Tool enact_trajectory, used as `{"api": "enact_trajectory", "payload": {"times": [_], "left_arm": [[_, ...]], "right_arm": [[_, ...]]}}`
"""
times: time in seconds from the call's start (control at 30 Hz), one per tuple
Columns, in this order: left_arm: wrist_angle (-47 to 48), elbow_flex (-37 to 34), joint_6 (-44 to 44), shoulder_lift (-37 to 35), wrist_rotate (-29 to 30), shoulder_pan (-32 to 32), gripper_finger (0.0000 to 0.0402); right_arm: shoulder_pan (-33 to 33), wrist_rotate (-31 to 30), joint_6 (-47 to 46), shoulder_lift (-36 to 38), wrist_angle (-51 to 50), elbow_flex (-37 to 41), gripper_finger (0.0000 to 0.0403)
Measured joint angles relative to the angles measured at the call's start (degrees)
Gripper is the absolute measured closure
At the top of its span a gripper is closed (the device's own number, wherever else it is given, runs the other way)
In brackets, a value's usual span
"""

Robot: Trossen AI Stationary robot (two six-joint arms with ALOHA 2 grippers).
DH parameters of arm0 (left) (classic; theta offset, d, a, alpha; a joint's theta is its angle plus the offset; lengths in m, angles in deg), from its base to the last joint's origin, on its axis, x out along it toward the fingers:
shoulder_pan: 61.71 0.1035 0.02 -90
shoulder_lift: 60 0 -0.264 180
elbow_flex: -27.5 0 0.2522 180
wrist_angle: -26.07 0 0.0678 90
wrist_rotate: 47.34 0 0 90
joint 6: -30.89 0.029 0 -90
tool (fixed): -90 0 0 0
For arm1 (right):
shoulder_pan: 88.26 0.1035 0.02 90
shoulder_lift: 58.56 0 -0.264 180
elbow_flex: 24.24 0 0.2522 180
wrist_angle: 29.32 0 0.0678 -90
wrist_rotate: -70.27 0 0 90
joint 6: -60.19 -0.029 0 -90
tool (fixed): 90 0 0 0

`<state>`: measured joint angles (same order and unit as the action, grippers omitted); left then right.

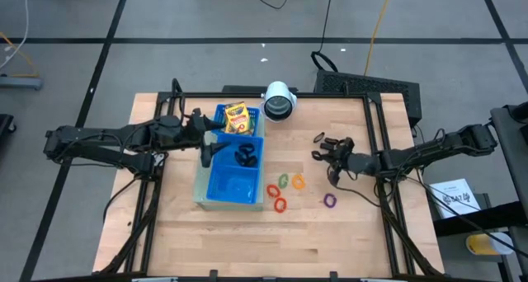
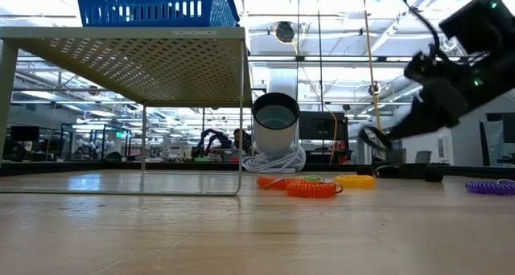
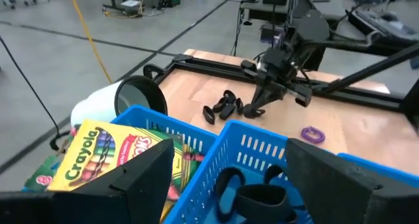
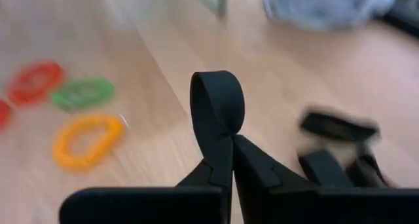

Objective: Pick & Place Office Desk Supplies
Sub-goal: Put the black rubber band into the middle blue bin on the shelf

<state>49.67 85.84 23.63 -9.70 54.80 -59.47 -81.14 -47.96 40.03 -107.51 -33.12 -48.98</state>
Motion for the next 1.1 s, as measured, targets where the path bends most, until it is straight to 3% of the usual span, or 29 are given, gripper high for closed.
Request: {"api": "enact_trajectory", "payload": {"times": [0.33, 0.53, 0.8, 1.1], "left_arm": [[-3.65, 0.04, 1.05, 0.9, 0.0, 0.0, 0.0105], [-7.93, 0.11, 1.57, 1.34, 0.01, -0.15, 0.0105], [-21.09, 0.21, 4.24, 10.09, -1.93, -1.04, 0.0105], [-39.33, 0.09, 6.18, 22.06, -10.59, -1.03, 0.0105]], "right_arm": [[-0.02, 9.65, 17.57, 0.0, 28.42, 0.0, 0.0402], [0.0, 12.02, 19.65, -0.04, 34.87, 0.0, 0.0402], [0.0, 12.04, 19.73, -4.32, 43.49, 0.0, 0.0403], [-0.08, 13.42, 22.59, -12.98, 57.72, -0.3, 0.0403]]}}
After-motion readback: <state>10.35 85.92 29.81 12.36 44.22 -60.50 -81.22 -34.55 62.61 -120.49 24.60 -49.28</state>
